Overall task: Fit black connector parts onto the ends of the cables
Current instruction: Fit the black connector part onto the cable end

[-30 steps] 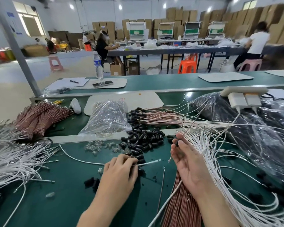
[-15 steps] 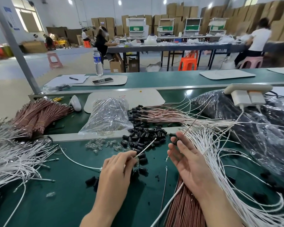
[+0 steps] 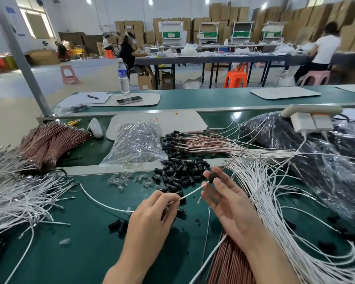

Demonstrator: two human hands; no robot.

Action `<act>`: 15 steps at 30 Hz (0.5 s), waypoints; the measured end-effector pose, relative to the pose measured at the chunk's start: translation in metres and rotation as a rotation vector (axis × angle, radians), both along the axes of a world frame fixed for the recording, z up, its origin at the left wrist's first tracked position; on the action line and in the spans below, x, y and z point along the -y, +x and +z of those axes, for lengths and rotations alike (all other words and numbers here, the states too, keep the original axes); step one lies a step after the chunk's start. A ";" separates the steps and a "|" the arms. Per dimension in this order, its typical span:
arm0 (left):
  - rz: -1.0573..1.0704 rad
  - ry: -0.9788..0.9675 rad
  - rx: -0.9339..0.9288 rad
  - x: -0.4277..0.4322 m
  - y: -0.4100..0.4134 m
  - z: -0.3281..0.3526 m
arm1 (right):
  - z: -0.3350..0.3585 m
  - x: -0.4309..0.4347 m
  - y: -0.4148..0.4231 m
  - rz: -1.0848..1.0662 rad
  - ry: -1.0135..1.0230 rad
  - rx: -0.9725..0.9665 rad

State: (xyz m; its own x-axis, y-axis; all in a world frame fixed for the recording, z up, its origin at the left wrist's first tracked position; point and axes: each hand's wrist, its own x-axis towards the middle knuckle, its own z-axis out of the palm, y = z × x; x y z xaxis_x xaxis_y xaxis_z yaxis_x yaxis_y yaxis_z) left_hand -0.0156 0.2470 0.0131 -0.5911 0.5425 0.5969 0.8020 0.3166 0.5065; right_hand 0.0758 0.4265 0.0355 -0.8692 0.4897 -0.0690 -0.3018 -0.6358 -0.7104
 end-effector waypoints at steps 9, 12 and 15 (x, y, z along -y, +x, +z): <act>0.010 -0.016 0.014 0.000 0.000 -0.001 | -0.001 0.000 -0.001 0.011 0.019 0.000; 0.012 -0.023 0.010 0.000 0.000 -0.001 | 0.000 -0.001 -0.001 0.010 0.024 0.001; 0.015 -0.020 0.014 0.000 0.000 -0.001 | -0.001 0.000 0.000 0.014 0.037 0.005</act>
State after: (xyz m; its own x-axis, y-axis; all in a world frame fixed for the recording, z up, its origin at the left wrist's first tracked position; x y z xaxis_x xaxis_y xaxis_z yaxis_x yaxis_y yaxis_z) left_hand -0.0157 0.2470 0.0121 -0.6074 0.5453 0.5777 0.7901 0.3391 0.5106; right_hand 0.0756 0.4261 0.0347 -0.8756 0.4798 -0.0556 -0.2893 -0.6130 -0.7352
